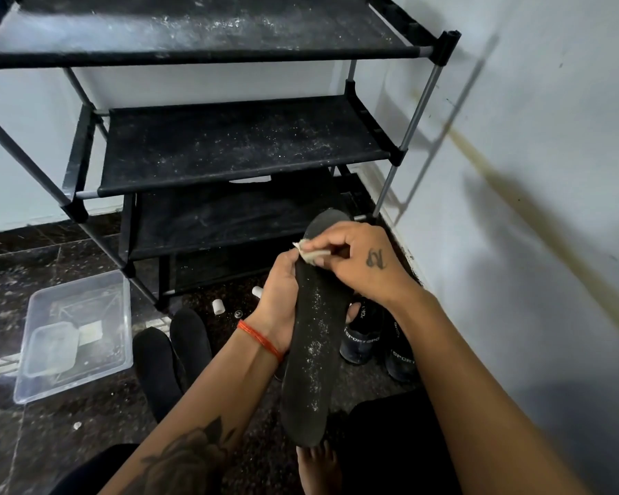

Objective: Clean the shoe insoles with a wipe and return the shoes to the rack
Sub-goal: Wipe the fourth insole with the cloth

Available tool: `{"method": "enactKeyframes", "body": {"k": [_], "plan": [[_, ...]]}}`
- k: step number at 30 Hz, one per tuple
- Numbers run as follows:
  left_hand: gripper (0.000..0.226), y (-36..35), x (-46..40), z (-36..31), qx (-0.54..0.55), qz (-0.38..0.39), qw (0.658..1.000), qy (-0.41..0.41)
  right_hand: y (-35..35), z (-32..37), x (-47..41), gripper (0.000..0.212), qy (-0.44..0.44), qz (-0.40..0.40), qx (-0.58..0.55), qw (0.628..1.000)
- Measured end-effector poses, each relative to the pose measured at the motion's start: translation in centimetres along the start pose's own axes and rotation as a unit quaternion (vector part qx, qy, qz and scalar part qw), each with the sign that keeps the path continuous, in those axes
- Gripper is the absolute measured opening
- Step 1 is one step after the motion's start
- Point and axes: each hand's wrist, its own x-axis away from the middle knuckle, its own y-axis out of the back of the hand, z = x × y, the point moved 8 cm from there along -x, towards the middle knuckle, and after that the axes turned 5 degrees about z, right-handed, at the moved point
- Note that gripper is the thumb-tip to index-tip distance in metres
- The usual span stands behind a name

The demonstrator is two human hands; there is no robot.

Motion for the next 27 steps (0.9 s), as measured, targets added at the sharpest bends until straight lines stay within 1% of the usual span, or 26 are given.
{"method": "enactKeyframes", "body": {"k": [2, 3, 4, 5, 6, 7, 8, 9, 11, 13, 16, 17, 18, 19, 20, 21, 22, 23, 25, 27], "plan": [[0.046, 0.2, -0.1, -0.3, 0.003, -0.006, 1.000, -0.001, 0.0, -0.6, 0.2, 0.026, -0.017, 0.070, 0.022, 0.997], [0.046, 0.3, -0.2, -0.3, 0.001, -0.005, 1.000, 0.000, 0.3, -1.1, 0.4, 0.029, -0.029, 0.083, 0.030, 0.996], [0.047, 0.3, -0.2, -0.3, 0.000, -0.005, 1.000, -0.001, 1.0, -1.6, 0.5, 0.030, -0.038, 0.063, 0.032, 0.997], [0.047, 0.4, -0.2, -0.3, 0.000, -0.006, 1.000, -0.004, 2.1, -1.9, 0.5, 0.031, -0.042, 0.006, 0.036, 0.998], [0.048, 0.4, -0.3, -0.4, 0.001, -0.008, 1.000, -0.009, 3.4, -2.1, 0.6, 0.030, -0.040, -0.069, 0.043, 0.996], [0.048, 0.5, -0.3, -0.4, 0.004, -0.010, 1.000, -0.012, 4.5, -2.1, 0.9, 0.029, -0.039, -0.139, 0.051, 0.988], [0.049, 0.5, -0.3, -0.4, 0.006, -0.012, 1.000, -0.012, 5.1, -2.1, 1.2, 0.029, -0.042, -0.186, 0.057, 0.980], [0.049, 0.4, -0.3, -0.3, 0.004, -0.009, 1.000, -0.012, 5.0, -2.1, 1.2, 0.028, -0.050, -0.198, 0.066, 0.977], [0.050, 0.2, -0.3, -0.1, -0.006, 0.000, 1.000, -0.010, 3.6, -2.5, 0.7, 0.026, -0.073, -0.158, 0.092, 0.980], [0.050, 0.3, -0.2, 0.1, -0.009, 0.005, 1.000, -0.008, 2.0, -2.5, 0.3, 0.024, -0.079, -0.085, 0.082, 0.990], [0.050, 0.3, -0.2, -0.1, -0.005, 0.009, 1.000, -0.003, 0.4, -1.6, 0.4, 0.021, -0.068, 0.051, 0.007, 0.996], [0.051, 0.4, -0.3, -0.1, -0.002, 0.009, 1.000, 0.001, 0.4, -1.5, 0.5, 0.023, -0.077, 0.063, -0.042, 0.994], [0.051, 0.4, -0.4, -0.1, 0.001, 0.007, 1.000, 0.004, 1.0, -1.5, 0.6, 0.026, -0.090, 0.034, -0.093, 0.991], [0.051, 0.4, -0.4, 0.0, 0.003, 0.006, 1.000, 0.007, 2.2, -1.8, 0.7, 0.027, -0.095, -0.036, -0.120, 0.988], [0.051, 0.3, -0.4, 0.1, 0.004, 0.009, 1.000, 0.009, 3.5, -2.2, 0.8, 0.028, -0.095, -0.116, -0.114, 0.982], [0.051, 0.2, -0.4, 0.2, 0.003, 0.012, 1.000, 0.010, 4.4, -2.5, 1.0, 0.027, -0.099, -0.179, -0.087, 0.975], [0.050, 0.1, -0.4, 0.3, 0.001, 0.018, 1.000, 0.009, 4.8, -2.9, 1.2, 0.026, -0.109, -0.214, -0.056, 0.969], [0.048, -0.1, -0.4, 0.4, -0.003, 0.025, 1.000, 0.006, 4.7, -3.1, 1.1, 0.025, -0.118, -0.224, -0.027, 0.967], [0.046, -0.4, -0.4, 0.4, -0.018, 0.043, 0.999, -0.001, 3.7, -3.7, 0.6, 0.025, -0.126, -0.202, 0.022, 0.971], [0.046, -0.6, -0.3, 0.6, -0.036, 0.055, 0.998, -0.003, 2.7, -3.5, 0.2, 0.025, -0.124, -0.180, 0.048, 0.975]]}}
